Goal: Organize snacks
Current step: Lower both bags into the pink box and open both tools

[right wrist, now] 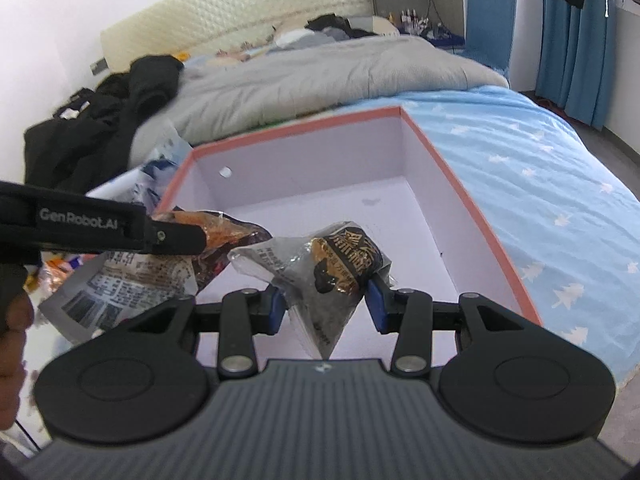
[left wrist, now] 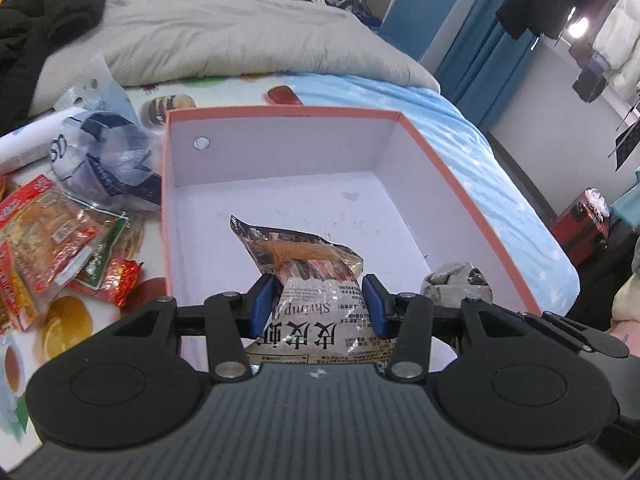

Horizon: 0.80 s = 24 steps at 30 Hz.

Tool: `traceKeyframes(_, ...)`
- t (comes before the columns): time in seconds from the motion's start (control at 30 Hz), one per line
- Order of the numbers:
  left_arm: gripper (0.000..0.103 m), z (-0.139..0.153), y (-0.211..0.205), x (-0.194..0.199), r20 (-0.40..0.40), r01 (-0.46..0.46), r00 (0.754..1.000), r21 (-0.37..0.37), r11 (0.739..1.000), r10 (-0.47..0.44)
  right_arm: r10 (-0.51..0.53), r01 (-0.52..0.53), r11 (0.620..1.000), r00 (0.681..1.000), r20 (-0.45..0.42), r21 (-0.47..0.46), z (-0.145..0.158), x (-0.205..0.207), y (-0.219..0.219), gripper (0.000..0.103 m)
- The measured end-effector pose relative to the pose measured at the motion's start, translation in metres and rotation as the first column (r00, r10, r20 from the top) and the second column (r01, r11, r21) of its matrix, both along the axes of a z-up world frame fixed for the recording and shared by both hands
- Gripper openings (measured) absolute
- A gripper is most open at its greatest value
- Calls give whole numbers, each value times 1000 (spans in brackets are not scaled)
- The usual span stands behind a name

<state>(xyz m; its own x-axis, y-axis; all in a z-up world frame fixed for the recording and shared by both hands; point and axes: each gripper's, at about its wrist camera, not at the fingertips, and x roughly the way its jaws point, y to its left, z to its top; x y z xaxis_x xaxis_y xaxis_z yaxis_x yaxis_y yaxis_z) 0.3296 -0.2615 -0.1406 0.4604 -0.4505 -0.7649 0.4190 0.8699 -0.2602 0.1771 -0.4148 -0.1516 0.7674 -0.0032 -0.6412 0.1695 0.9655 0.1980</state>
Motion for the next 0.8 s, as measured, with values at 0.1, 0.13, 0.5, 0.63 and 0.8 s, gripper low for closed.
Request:
traceKeyframes(0.1,54,-7,-2,8,-11,1,1000,2,1000,-1,-1,2,1000,1000,-20,7,-7,9,-4,45)
traceKeyframes(0.13,54,-8,-3,9,-13,2,1000,2,1000,-2,-2,2,1000,1000,-25,11,-9,10,-4,45)
traceKeyframes(0.5,65,23,8,-14,65,27,997,19,999,-29,-40,40,999,999,-13,1,2,6,0,62)
traceKeyframes(0.63,65,44,22,-37,101,23,995,5,1000,-23,-41,40,999,999,26,5,19,-13,5,62)
traceKeyframes(0.8,65,71,44,-73,145,14,989,-15,1000,-12,-45,45,999,997,68,5,38,-44,18,62)
